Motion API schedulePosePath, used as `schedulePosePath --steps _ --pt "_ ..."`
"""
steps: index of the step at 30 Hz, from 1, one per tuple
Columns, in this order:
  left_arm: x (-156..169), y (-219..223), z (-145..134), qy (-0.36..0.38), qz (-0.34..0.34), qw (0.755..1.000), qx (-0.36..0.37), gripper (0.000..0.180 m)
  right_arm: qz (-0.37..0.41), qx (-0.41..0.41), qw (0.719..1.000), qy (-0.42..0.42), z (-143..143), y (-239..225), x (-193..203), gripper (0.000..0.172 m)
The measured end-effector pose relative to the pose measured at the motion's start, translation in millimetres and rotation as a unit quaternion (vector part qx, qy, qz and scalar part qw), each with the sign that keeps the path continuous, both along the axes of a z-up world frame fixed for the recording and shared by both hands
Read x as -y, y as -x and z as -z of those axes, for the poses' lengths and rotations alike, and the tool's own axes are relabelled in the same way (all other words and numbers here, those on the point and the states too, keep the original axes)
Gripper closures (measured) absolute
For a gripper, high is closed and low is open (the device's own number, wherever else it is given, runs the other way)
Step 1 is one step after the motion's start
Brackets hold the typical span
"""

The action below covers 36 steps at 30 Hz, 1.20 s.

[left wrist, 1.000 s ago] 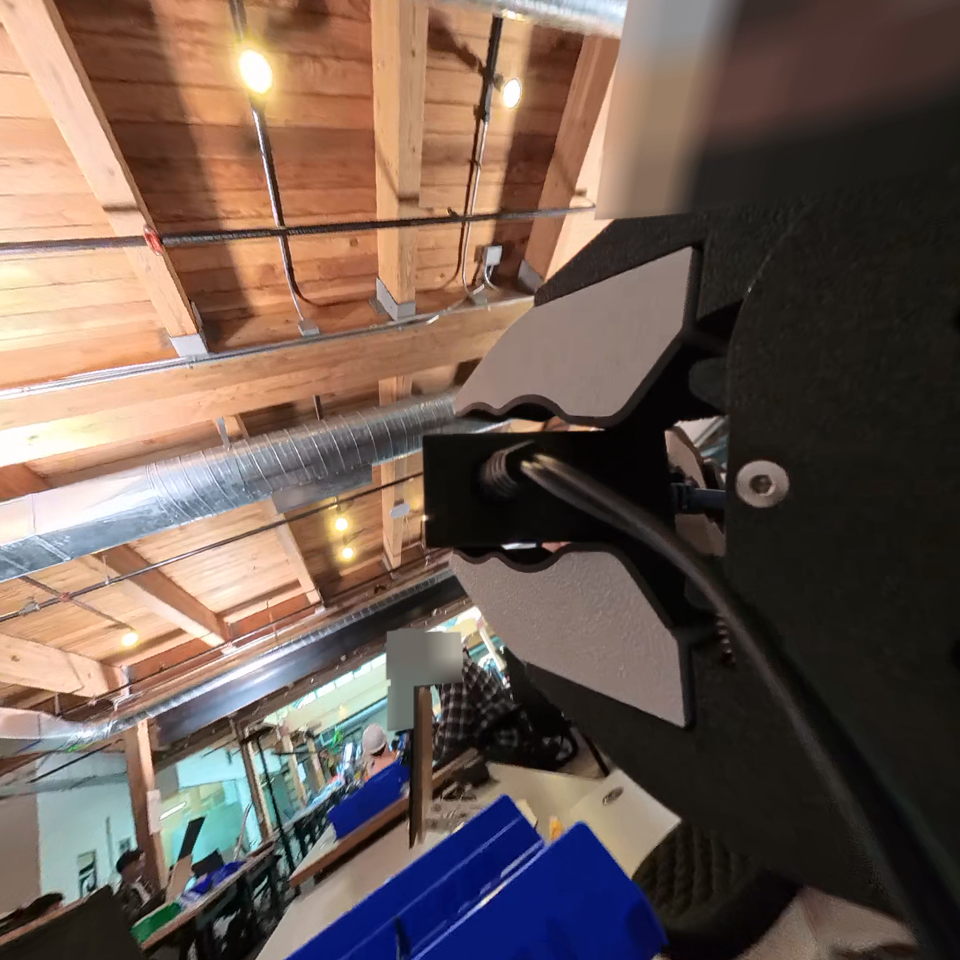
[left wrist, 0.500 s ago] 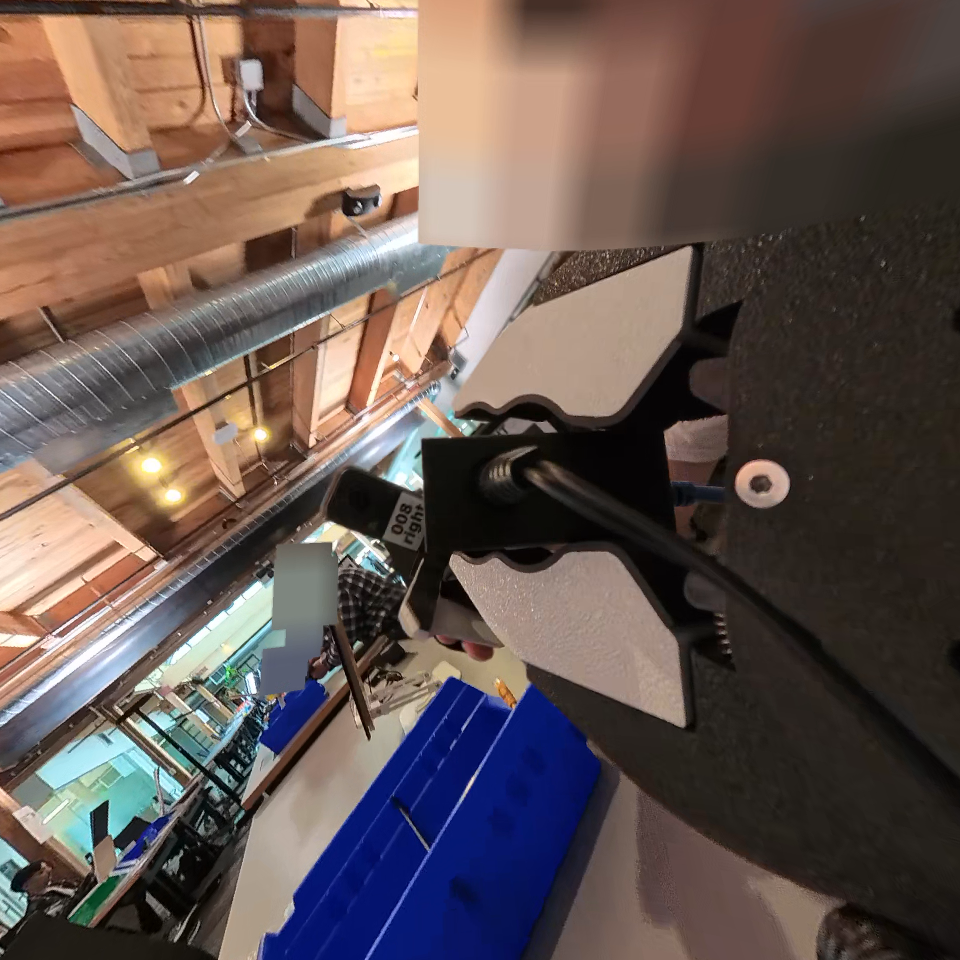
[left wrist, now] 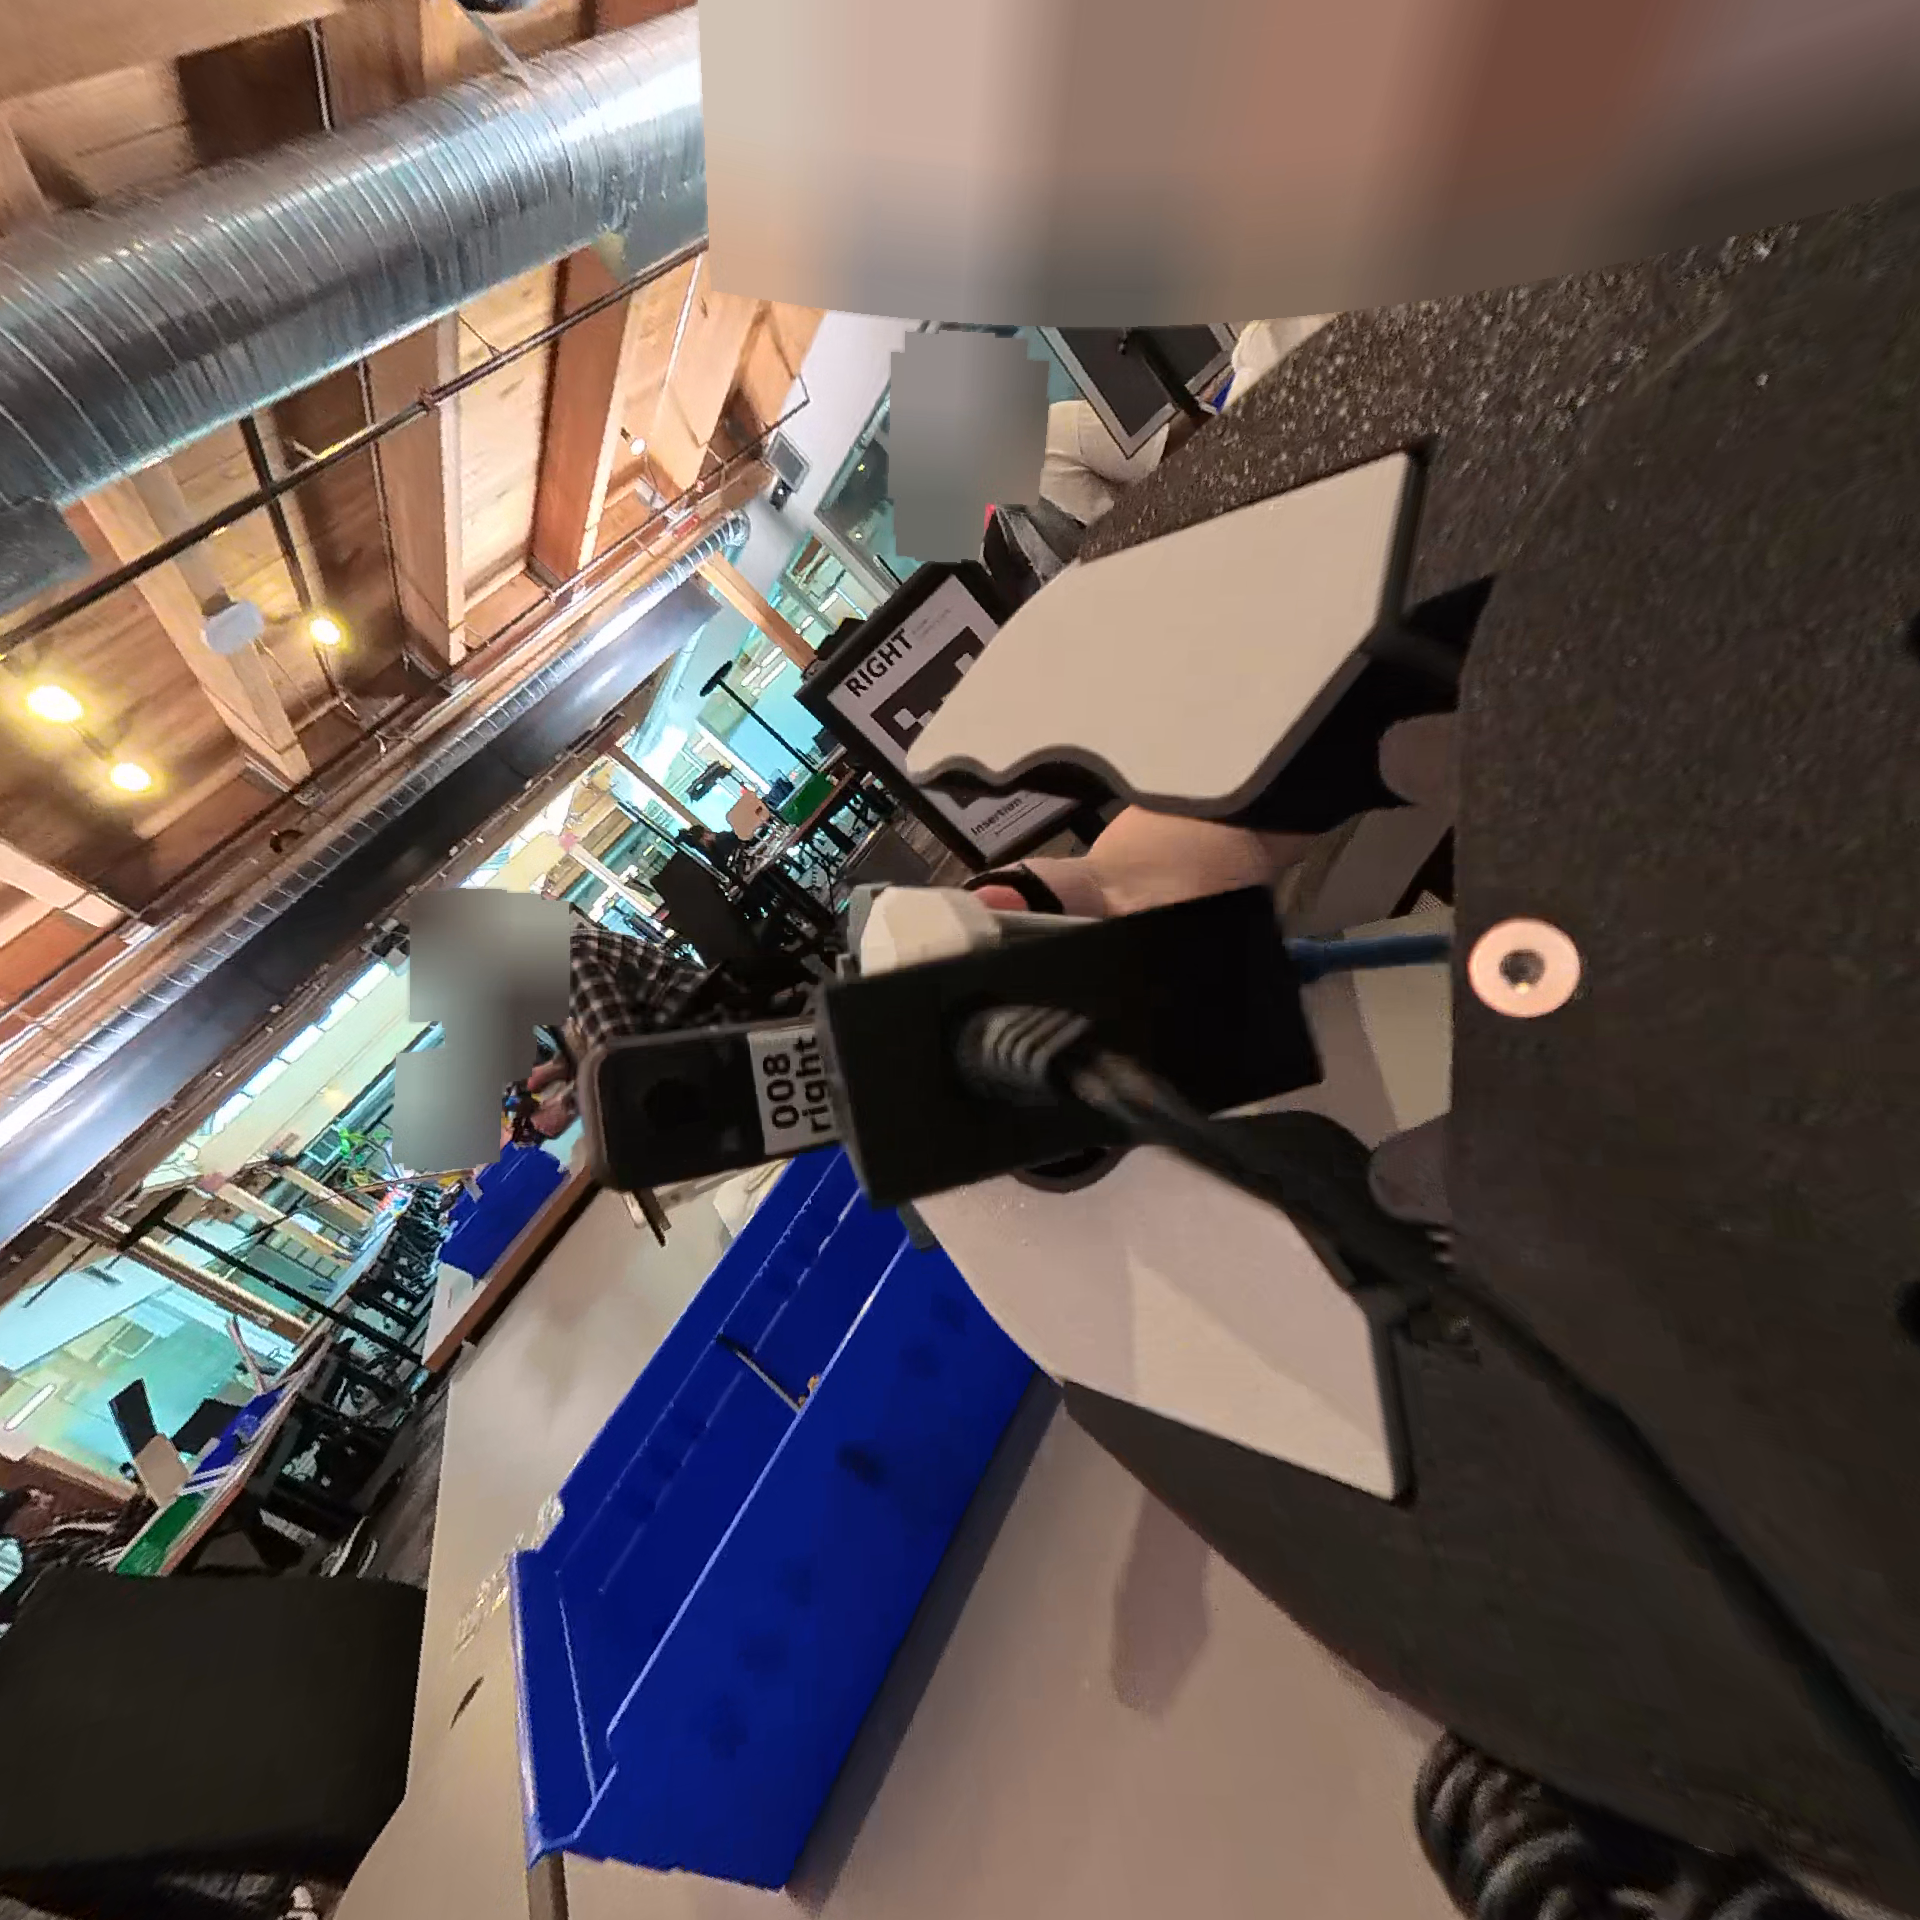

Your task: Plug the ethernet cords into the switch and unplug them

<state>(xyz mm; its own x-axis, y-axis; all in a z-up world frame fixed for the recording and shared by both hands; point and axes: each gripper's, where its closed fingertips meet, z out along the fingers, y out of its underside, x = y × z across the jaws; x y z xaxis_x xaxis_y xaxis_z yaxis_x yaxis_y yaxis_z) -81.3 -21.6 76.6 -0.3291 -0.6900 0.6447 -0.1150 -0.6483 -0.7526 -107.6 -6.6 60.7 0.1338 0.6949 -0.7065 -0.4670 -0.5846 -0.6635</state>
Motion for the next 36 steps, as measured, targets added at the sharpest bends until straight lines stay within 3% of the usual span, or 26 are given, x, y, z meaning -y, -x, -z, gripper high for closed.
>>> schedulePosePath --steps 1,7,12,18,26,30,33,34,36 --pt "-1.8 1.1 0.9 -0.005 -0.003 1.0 -0.006 0.112 0.002 -0.023 1.0 0.015 0.3 -2.7 -3.4 0.144" --pt "-21.5 7.9 29.1 -0.111 -0.058 0.986 -0.108 0.113 0.058 -0.049 0.997 0.009 -8.6 -30.5 -21.5 0.144" --pt "-12.1 4.3 39.1 -0.092 -0.018 0.988 -0.123 0.134 0.072 -0.047 0.996 -0.006 -6.9 -35.5 -29.9 0.145" --pt "-16.8 -2.3 38.1 -0.05 -0.015 0.995 -0.087 0.148 0.07 -0.06 0.996 -0.006 -1.2 -33.8 -38.1 0.144" --pt "-31.3 3.5 27.9 -0.061 -0.053 0.995 -0.055 0.166 0.072 -0.042 0.996 -0.03 -5.9 -25.2 -40.3 0.145" --pt "-30.1 3.9 30.5 -0.074 -0.053 0.993 -0.071 0.166 0.07 -0.051 0.996 -0.032 -4.7 -24.3 -40.8 0.145" --pt "-26.8 5.3 27.4 -0.101 -0.052 0.991 -0.069 0.167 0.086 -0.015 0.993 -0.08 -10.7 -22.1 -36.5 0.144" --pt "-25.6 6.1 25.4 -0.096 -0.048 0.992 -0.065 0.167 0.098 0.007 0.99 -0.099 -13.0 -22.6 -35.5 0.142" --pt "-24.5 8.6 21.8 -0.081 -0.038 0.994 -0.056 0.167 0.131 0.051 0.981 -0.133 -18.4 -30.0 -34.5 0.12"
